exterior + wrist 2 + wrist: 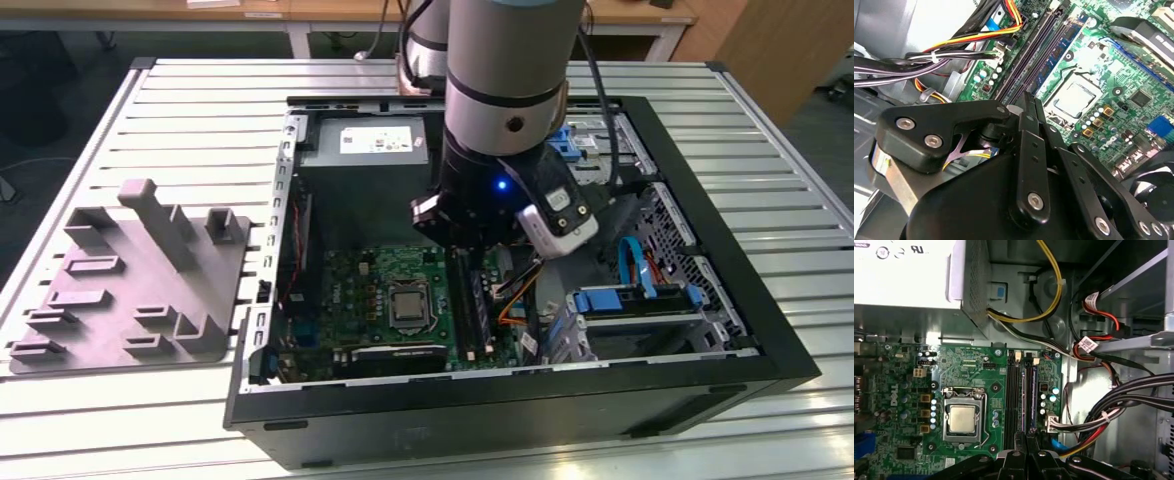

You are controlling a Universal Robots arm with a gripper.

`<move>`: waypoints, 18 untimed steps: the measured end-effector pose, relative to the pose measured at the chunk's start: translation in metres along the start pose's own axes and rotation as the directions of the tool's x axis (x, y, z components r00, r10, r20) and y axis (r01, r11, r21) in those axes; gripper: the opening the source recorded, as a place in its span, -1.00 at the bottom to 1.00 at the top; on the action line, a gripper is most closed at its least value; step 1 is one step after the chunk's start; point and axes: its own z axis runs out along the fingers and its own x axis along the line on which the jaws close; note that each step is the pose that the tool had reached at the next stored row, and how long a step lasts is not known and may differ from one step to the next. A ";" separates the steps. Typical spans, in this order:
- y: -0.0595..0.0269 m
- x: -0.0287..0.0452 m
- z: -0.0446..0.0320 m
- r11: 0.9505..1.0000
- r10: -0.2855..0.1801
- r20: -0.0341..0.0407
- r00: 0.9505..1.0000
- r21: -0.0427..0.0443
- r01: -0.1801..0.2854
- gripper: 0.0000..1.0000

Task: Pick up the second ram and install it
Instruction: 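Insert the second ram into the second slot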

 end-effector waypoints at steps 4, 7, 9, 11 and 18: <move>0.0000 0.0002 0.0068 1.000 0.000 0.000 1.000 0.000 0.000 -0.76; -0.0001 0.0009 0.0106 1.000 0.000 0.000 1.000 0.000 0.000 -0.76; -0.0001 0.0016 0.0119 1.000 0.000 0.000 1.000 0.000 0.000 -0.76; -0.0001 0.0029 0.0134 1.000 0.000 0.001 1.000 0.000 0.000 -0.76; -0.0001 0.0051 0.0209 1.000 0.000 0.002 1.000 0.000 0.000 -0.76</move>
